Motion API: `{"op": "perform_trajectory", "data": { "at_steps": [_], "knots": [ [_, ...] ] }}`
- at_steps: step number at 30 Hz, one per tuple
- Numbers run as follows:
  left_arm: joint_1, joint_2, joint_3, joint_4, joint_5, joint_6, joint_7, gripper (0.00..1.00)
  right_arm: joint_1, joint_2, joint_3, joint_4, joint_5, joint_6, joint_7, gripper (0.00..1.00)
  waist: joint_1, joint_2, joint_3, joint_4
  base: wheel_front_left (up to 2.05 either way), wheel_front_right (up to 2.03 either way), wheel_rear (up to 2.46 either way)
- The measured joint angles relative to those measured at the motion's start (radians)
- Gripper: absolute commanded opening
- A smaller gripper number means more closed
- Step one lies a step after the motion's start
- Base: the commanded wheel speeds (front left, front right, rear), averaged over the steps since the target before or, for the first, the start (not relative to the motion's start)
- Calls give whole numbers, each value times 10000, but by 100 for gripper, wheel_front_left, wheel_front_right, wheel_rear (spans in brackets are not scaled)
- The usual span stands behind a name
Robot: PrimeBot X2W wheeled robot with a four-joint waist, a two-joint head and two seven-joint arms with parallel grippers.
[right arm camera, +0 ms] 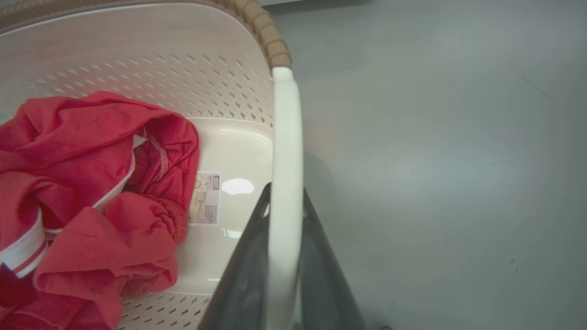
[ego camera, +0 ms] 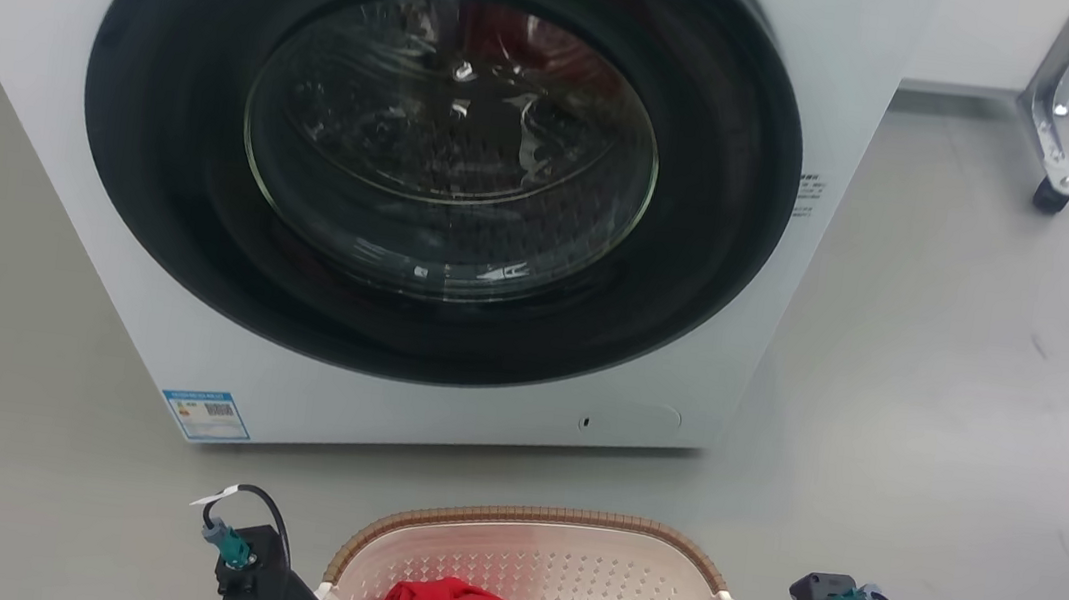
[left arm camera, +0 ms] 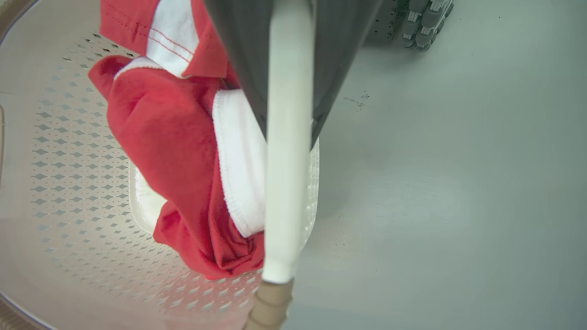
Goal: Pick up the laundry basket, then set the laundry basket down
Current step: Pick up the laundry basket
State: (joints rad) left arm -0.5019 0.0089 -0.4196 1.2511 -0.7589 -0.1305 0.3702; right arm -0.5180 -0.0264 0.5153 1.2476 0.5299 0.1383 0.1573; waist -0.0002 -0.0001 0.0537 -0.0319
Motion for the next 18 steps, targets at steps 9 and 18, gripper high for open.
{"op": "perform_trajectory", "data": {
  "at_steps": [9, 18],
  "knots": [
    [26, 44, -169, 4, -245, 29, 217, 0, 37, 0, 79, -58, 336, 0, 215, 0, 1, -1, -582, 24, 0, 0, 0],
    [253, 54, -234, 63, -401, 31, 324, 0, 289, 0, 144, -63, 527, 0, 401, 0, 1, 0, -962, 73, 0, 0, 0]
  ]
}}
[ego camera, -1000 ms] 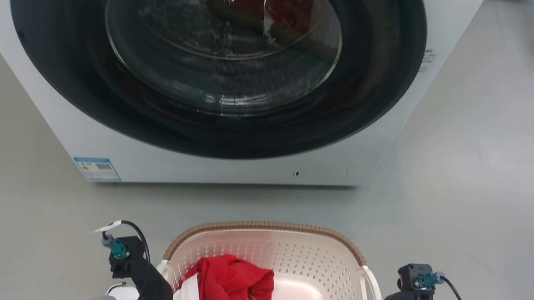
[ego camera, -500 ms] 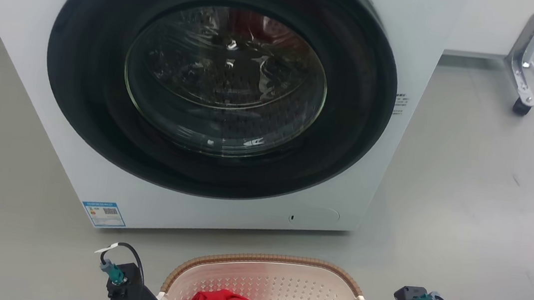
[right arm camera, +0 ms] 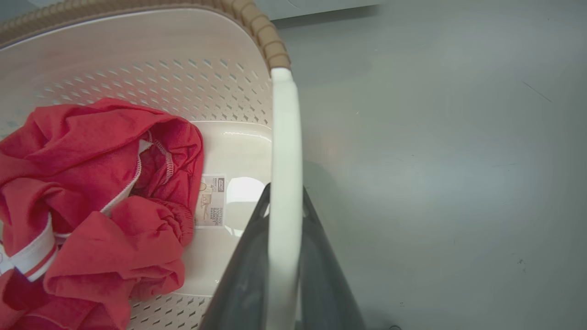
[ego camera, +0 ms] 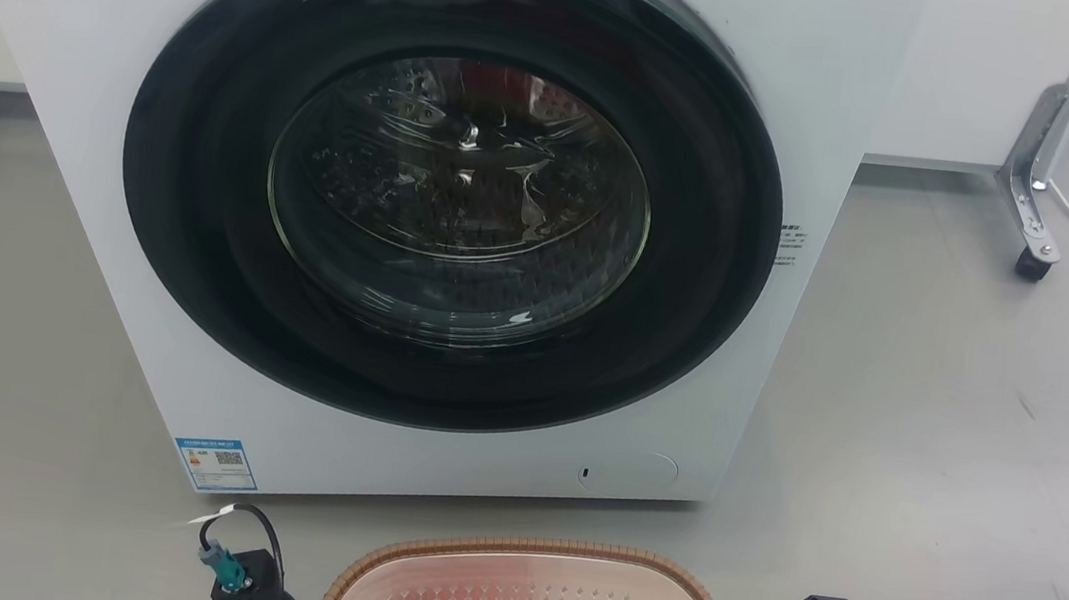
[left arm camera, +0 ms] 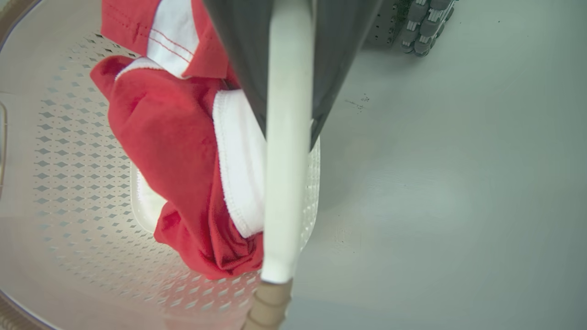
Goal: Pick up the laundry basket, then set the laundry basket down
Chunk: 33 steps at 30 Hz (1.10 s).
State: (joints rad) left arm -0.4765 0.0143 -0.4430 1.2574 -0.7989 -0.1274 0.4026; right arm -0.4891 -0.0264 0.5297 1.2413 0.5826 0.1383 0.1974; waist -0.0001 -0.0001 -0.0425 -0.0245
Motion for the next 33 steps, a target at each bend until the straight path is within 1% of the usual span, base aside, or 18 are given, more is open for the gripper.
{"op": "perform_trajectory", "data": {
  "at_steps": [12, 33],
  "knots": [
    [103, 0, -136, 25, -94, 56, 0, 0, 116, 4, 67, -10, 355, 0, 130, 0, 0, 2, -169, -2, 0, 0, 0],
    [104, 13, -351, 50, -199, 100, -10, 0, 138, -33, 274, -63, 608, 0, 169, 0, 1, 1, -207, 35, 0, 0, 0]
  ]
}}
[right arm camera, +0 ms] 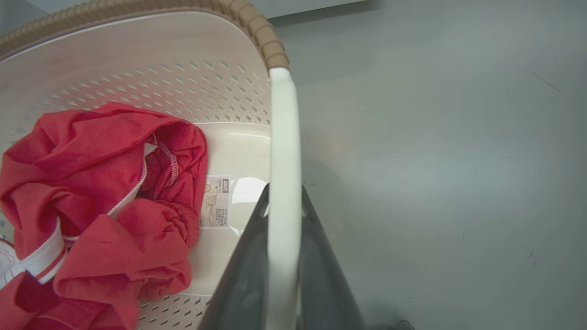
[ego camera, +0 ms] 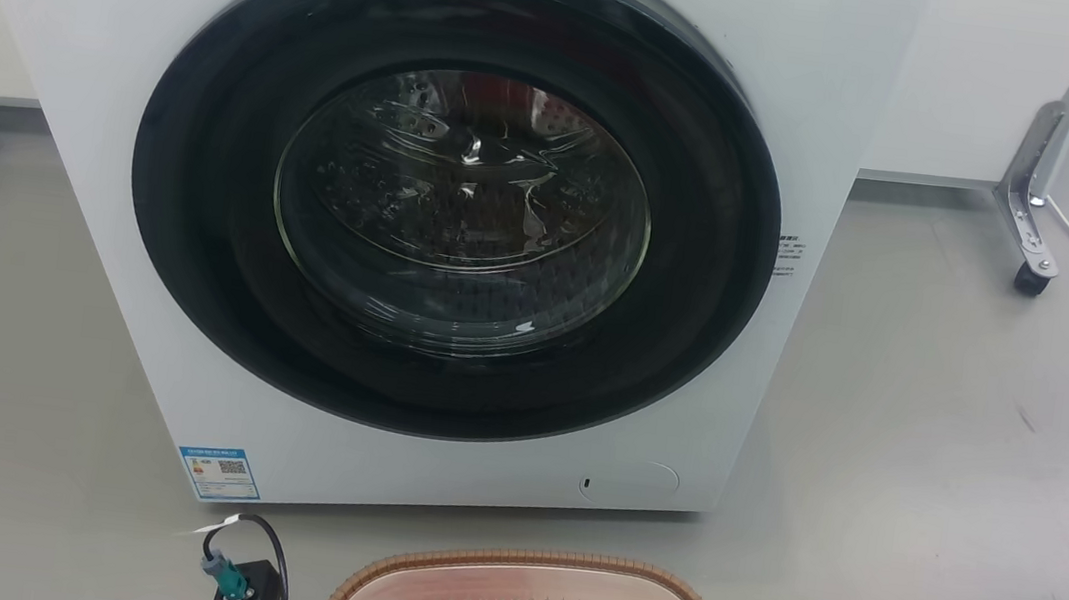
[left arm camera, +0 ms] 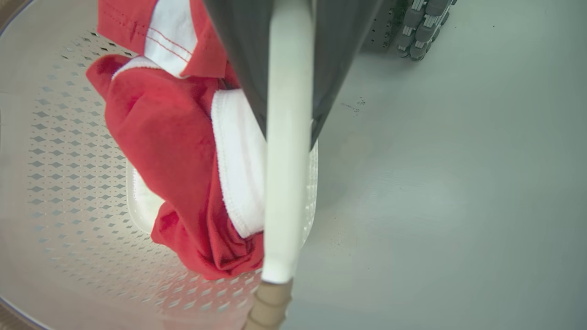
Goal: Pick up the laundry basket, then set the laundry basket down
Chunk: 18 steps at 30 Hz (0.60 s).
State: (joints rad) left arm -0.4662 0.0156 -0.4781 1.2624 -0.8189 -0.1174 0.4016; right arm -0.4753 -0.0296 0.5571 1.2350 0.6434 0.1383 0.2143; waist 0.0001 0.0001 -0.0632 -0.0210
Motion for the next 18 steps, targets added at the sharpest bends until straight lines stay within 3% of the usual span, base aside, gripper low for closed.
{"op": "perform_trajectory", "data": {
  "at_steps": [18],
  "knots": [
    [0, 6, -184, -4, -194, 27, -48, 0, 28, -29, 148, -21, 201, 0, 2, 0, 0, 0, 2, 76, 0, 0, 0]
  ]
}}
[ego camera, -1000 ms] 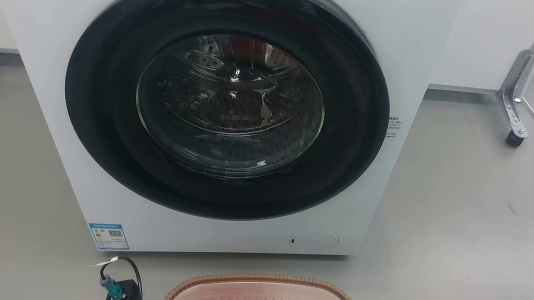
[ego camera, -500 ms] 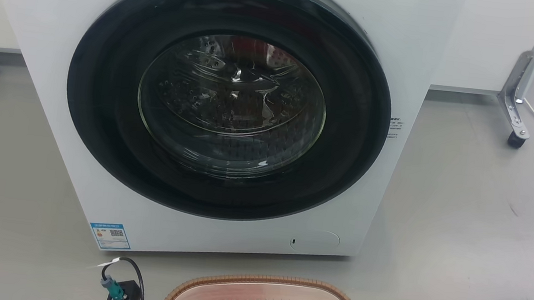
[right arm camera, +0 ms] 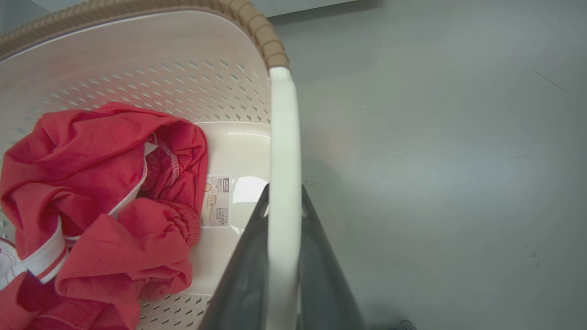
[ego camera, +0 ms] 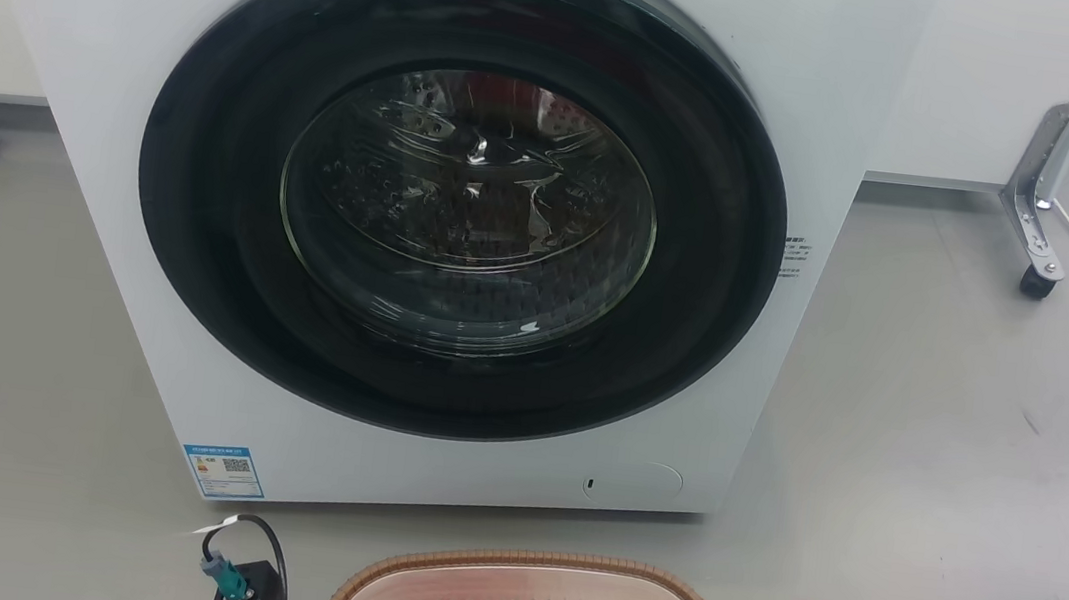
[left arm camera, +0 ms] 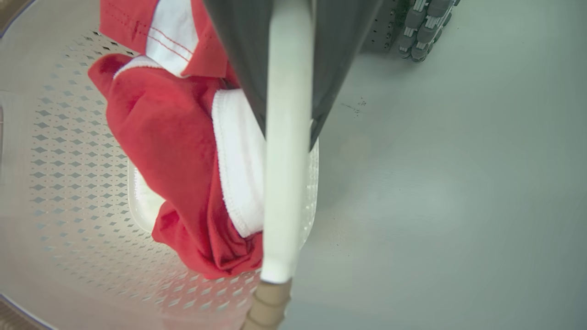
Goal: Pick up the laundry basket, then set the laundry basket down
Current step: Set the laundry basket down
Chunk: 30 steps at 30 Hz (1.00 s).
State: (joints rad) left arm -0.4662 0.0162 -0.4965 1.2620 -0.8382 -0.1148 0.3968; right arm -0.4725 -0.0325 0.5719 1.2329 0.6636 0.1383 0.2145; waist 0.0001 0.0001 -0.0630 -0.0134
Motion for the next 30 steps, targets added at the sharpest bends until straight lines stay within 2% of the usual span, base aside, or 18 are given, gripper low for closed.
{"op": "perform_trajectory", "data": {
  "at_steps": [18, 30],
  "knots": [
    [-1, 0, -146, -27, -159, 0, -288, 0, -1, -36, 127, -6, 215, 0, -150, 0, 0, 0, 421, -95, 0, 0, 0],
    [-115, 63, -408, -460, -174, 178, -968, 0, -248, -73, 113, -44, 207, -4, -968, 0, 0, 0, 1481, -233, 0, 0, 0]
  ]
}}
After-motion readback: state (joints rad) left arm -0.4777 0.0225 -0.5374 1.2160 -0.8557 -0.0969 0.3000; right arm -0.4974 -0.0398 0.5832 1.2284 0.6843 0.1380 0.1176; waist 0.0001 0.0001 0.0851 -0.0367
